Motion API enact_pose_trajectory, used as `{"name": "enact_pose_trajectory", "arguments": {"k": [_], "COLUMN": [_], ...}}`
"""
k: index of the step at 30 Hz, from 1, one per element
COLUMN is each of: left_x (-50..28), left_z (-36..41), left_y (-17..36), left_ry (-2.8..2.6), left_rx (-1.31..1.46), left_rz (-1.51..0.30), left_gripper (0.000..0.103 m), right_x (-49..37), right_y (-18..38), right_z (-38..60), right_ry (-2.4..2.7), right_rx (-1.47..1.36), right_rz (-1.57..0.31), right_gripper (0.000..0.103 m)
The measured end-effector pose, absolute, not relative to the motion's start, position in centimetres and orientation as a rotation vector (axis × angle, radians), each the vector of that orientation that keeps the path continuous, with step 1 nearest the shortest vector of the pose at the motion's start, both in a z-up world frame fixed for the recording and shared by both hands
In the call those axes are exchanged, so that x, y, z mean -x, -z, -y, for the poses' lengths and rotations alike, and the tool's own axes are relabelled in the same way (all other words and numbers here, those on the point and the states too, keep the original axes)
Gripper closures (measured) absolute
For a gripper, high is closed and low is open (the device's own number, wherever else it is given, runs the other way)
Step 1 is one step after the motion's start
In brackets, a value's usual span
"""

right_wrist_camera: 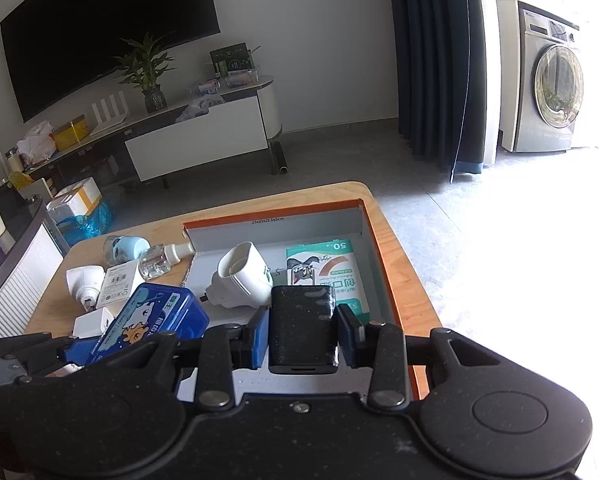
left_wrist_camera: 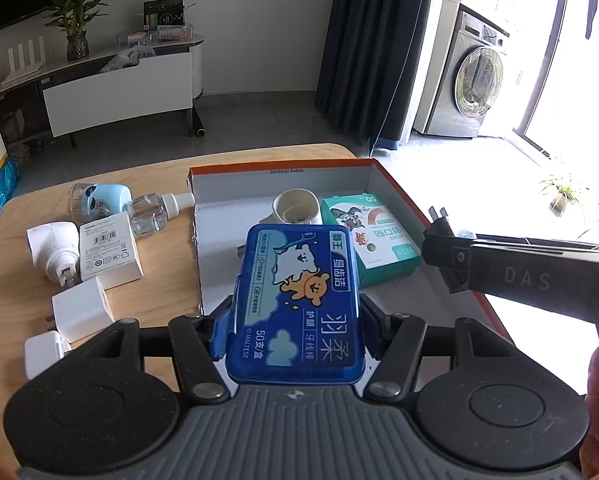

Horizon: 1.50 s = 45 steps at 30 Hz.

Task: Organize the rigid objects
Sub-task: 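Carry the blue box and black charger with both tools toward the tray, then release the black charger into the tray with right tool while left tool lowers blue box in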

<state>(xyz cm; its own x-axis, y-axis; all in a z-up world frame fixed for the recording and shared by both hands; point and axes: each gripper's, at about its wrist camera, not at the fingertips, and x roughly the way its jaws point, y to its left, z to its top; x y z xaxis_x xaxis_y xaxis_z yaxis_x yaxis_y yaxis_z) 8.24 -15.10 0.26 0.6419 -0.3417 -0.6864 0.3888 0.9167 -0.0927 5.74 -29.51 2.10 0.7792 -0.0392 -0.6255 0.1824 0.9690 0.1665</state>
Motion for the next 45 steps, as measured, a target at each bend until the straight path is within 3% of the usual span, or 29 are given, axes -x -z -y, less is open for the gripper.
{"name": "enact_pose_trajectory", "arguments": {"k": [17,19,27,29,30,32,35,42,45], "left_x": [-9.5,-9.6,-10.2,-10.3,-10.3,-10.1,-9.8,-9.5,-9.2], "left_z": [15.9,16.0,16.8,17.2,17.3,17.2,17.0,15.1,14.1], "left_y": [0.7,0.7,1.1,1.1,1.0,0.7,0.1,-1.1,-1.4], "left_ry": [0.420,0.425,0.450,0.447,0.443,0.436,0.429,0.357,0.323], "left_rx": [-0.070,-0.069,-0.058,-0.058,-0.055,-0.048,-0.049,-0.056,-0.067], "left_rz": [-0.806,-0.808,-0.810,-0.805,-0.801,-0.791,-0.778,-0.773,-0.767], "left_gripper": [0.041,0.041,0.040,0.039,0.028,0.021,0.021,0.012,0.009], "right_x": [-11.8,-12.1,-9.8,-9.2,-8.9,-8.4,-7.8,-7.2,-6.8], "right_y": [-1.7,-2.1,-3.4,-3.6,-3.7,-3.8,-4.1,-4.3,-4.2], "right_z": [30.8,31.3,32.7,32.5,32.5,32.4,32.0,30.9,30.6], "right_ry": [0.099,0.120,0.134,0.138,0.135,0.134,0.123,0.126,0.130], "right_rx": [-0.164,-0.168,-0.206,-0.205,-0.210,-0.211,-0.205,-0.204,-0.210], "right_rz": [-0.672,-0.619,-0.572,-0.576,-0.580,-0.579,-0.580,-0.580,-0.590], "right_gripper": [0.058,0.046,0.043,0.043,0.043,0.043,0.043,0.026,0.023]}}
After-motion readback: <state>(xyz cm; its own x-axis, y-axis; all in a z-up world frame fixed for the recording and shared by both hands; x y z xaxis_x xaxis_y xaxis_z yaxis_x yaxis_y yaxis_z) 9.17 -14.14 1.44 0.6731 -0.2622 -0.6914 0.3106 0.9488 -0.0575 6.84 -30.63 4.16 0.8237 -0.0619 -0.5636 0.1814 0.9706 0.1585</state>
